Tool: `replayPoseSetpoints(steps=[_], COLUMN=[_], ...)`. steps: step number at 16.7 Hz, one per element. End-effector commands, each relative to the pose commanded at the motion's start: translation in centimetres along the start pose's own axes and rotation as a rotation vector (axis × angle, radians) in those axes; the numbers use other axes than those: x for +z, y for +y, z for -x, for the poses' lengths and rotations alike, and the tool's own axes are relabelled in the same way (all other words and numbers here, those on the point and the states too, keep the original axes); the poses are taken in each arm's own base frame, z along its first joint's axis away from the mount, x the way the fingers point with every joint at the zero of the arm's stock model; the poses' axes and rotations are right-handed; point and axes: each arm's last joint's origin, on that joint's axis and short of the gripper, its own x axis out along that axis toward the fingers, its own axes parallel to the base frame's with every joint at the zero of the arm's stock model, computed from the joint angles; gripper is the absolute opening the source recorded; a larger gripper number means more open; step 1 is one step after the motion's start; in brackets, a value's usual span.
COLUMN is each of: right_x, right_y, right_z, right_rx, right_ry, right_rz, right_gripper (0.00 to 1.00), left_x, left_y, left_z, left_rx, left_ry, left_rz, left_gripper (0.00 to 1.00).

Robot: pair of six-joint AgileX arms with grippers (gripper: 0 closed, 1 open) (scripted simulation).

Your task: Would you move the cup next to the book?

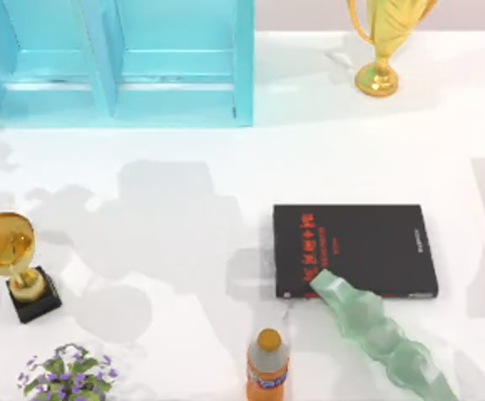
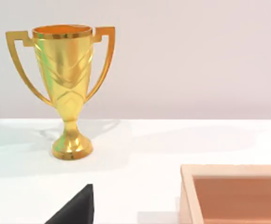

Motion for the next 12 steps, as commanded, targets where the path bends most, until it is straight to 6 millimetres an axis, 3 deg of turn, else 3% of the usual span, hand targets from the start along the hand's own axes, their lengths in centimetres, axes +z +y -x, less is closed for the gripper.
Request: replayPoseSetpoints(steps=[6, 9, 12], right_x=[0.0, 0.0, 0.0], right_y=[0.0, 0.0, 0.0], right_z=[0.0, 0.0, 0.0], right_rx=[0.000, 0.000, 0.000], right_ry=[0.000, 0.000, 0.000], right_rz=[0.000, 0.000, 0.000], right_gripper=[1.00, 1.00, 1.00], left_x=[11.1, 15.3, 18.1], left_y=[-7.1, -12.6, -18.7], left_z=[-2.6, -4.7, -6.9], left_rx=[-0.023, -0.033, -0.032], left_ry=[0.008, 0.048, 0.116], left_rz=[0.386, 0.476, 0.549], left_gripper=[0.00, 0.00, 0.00])
